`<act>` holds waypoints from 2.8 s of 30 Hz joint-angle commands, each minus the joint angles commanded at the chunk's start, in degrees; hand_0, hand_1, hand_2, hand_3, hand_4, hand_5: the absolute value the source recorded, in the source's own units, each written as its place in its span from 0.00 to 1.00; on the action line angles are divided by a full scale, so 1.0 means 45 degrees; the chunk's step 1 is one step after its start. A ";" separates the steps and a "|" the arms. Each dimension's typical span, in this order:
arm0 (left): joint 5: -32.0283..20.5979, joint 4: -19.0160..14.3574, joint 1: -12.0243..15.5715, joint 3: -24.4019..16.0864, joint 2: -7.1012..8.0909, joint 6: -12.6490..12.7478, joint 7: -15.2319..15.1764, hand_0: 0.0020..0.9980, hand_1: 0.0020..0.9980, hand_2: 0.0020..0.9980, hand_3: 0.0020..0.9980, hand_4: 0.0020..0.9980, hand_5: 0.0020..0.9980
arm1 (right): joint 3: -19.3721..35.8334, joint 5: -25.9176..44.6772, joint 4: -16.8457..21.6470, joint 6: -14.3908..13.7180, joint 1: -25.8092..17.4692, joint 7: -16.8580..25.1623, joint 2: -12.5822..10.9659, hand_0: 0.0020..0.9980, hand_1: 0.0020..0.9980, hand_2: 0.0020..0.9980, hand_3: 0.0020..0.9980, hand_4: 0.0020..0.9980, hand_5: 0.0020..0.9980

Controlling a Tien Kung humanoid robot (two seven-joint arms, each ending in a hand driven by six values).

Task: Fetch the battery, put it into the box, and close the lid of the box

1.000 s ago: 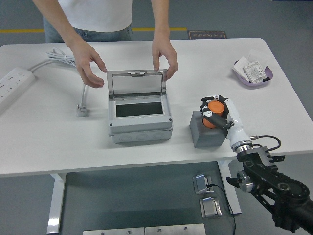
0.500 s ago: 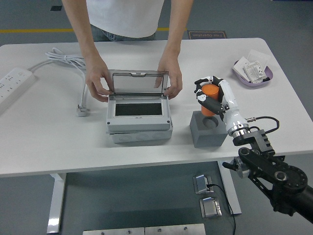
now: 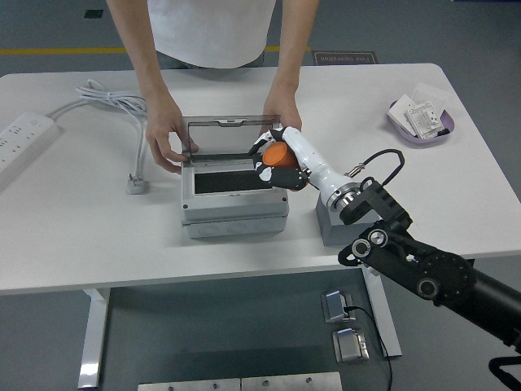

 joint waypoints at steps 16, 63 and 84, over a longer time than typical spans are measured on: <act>0.0750 -0.0003 -0.0114 -0.0548 0.0101 -0.0041 0.0219 0.73 0.76 0.71 0.68 0.57 0.34 | -0.2263 -0.0901 -0.2263 0.0178 0.2462 -0.1244 0.1356 0.11 0.22 0.26 0.25 0.00 0.00; 0.1809 -0.0046 -0.0401 -0.1116 0.0011 -0.0085 0.0441 0.73 0.76 0.70 0.68 0.57 0.34 | -0.3056 0.0101 -0.4124 -0.0119 0.2749 0.0747 0.2005 0.79 0.69 0.68 0.81 0.68 0.14; 0.2033 -0.0028 -0.0229 -0.1466 0.0009 -0.0112 0.0603 0.73 0.76 0.70 0.68 0.56 0.33 | -0.2311 0.3372 -0.0730 0.0724 0.3707 0.0128 -0.0178 0.75 0.62 0.63 0.78 0.70 0.15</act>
